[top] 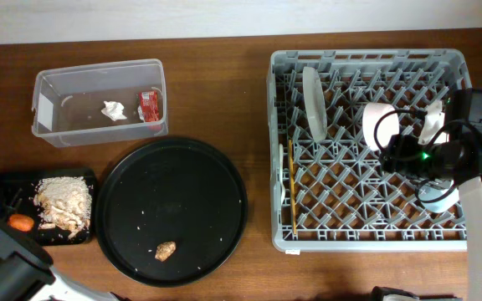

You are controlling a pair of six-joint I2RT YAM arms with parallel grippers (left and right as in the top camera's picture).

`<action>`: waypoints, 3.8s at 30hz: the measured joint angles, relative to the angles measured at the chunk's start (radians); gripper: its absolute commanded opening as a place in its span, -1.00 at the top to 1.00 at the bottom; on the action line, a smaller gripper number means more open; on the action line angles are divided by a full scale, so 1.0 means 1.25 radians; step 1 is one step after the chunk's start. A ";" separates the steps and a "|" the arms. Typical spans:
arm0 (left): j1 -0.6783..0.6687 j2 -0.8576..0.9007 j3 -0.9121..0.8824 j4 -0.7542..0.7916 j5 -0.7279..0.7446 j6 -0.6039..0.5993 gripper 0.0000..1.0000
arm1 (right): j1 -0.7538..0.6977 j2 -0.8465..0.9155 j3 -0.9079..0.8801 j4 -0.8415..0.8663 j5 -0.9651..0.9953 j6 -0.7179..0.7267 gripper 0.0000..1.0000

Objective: Sort waste into correct bins and load items into the dishwasher rack
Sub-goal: 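Carry the carrot to the black tray and release it, then grasp the brown food scrap on the platter with the left gripper, then drop the food scrap onto the black tray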

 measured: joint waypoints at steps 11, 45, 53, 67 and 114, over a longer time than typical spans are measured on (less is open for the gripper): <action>0.000 0.065 0.005 0.033 -0.006 -0.003 0.18 | 0.000 0.000 0.000 -0.006 0.000 0.000 -0.40; -0.844 -0.208 -0.003 -0.410 0.191 0.140 -0.95 | 0.000 0.000 0.000 -0.021 0.031 -0.006 -0.40; -0.851 -0.206 -0.323 -0.242 0.278 0.079 -0.95 | 0.000 0.000 0.000 -0.023 0.031 -0.006 -0.40; -0.849 -0.209 -0.492 -0.084 0.283 0.026 -0.46 | 0.000 0.000 0.000 -0.024 0.031 -0.006 -0.40; -0.775 -0.211 -0.255 -0.192 0.134 0.018 0.63 | 0.000 0.000 0.000 -0.029 0.032 -0.006 -0.38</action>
